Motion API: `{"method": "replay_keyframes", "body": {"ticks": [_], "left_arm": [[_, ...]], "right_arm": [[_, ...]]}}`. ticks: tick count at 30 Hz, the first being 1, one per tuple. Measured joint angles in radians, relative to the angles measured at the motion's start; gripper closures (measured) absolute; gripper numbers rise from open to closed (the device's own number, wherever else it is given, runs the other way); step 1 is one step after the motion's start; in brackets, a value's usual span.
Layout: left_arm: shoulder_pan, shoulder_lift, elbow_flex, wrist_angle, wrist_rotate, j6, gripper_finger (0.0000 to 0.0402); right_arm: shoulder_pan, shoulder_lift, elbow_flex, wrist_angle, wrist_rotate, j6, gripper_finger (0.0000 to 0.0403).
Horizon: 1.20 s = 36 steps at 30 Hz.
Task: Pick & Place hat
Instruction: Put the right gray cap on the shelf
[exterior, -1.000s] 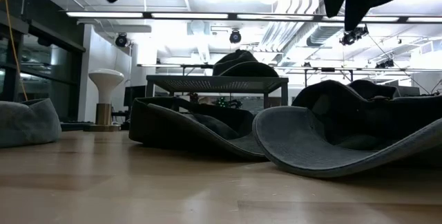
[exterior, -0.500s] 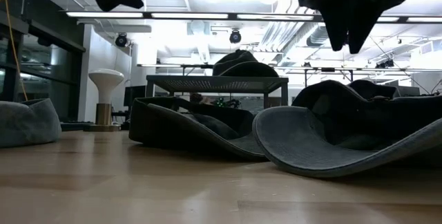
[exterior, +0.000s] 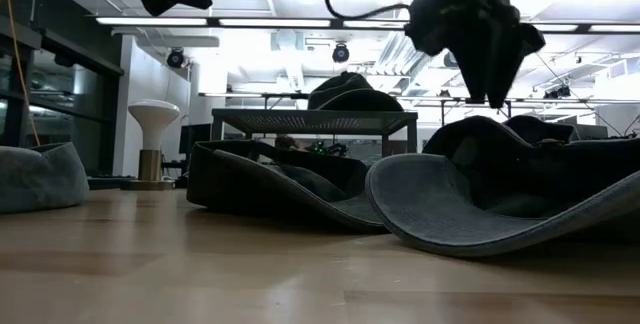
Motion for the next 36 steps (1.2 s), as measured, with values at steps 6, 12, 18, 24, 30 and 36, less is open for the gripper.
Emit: {"method": "replay_keyframes", "body": {"ticks": [6,12,18,24,30,36], "left_arm": [[0.0,0.0,0.0,-0.001,0.001,-0.005,0.0193],[0.0,0.0,0.0,-0.002,0.004,-0.011,0.0193],[0.0,0.0,0.0,-0.001,0.004,-0.015,0.0193],[0.0,0.0,0.0,-0.002,0.003,-0.036,0.0193],[0.001,0.0,0.0,-0.002,0.003,-0.049,0.0193],[0.002,0.0,0.0,-0.002,-0.005,-0.056,0.0193]], "right_arm": [[-0.051,-0.086,-0.129,0.069,-0.106,-0.128,0.0227],[-0.113,-0.237,-0.326,0.306,-0.222,-0.199,0.0227],[-0.151,-0.308,-0.521,0.496,-0.256,-0.198,0.0227],[-0.129,-0.309,-0.619,0.702,-0.336,-0.199,0.0227],[-0.061,-0.308,-0.633,0.761,-0.349,-0.197,0.0227],[0.03,-0.295,-0.633,0.774,-0.268,-0.166,0.0227]]}}
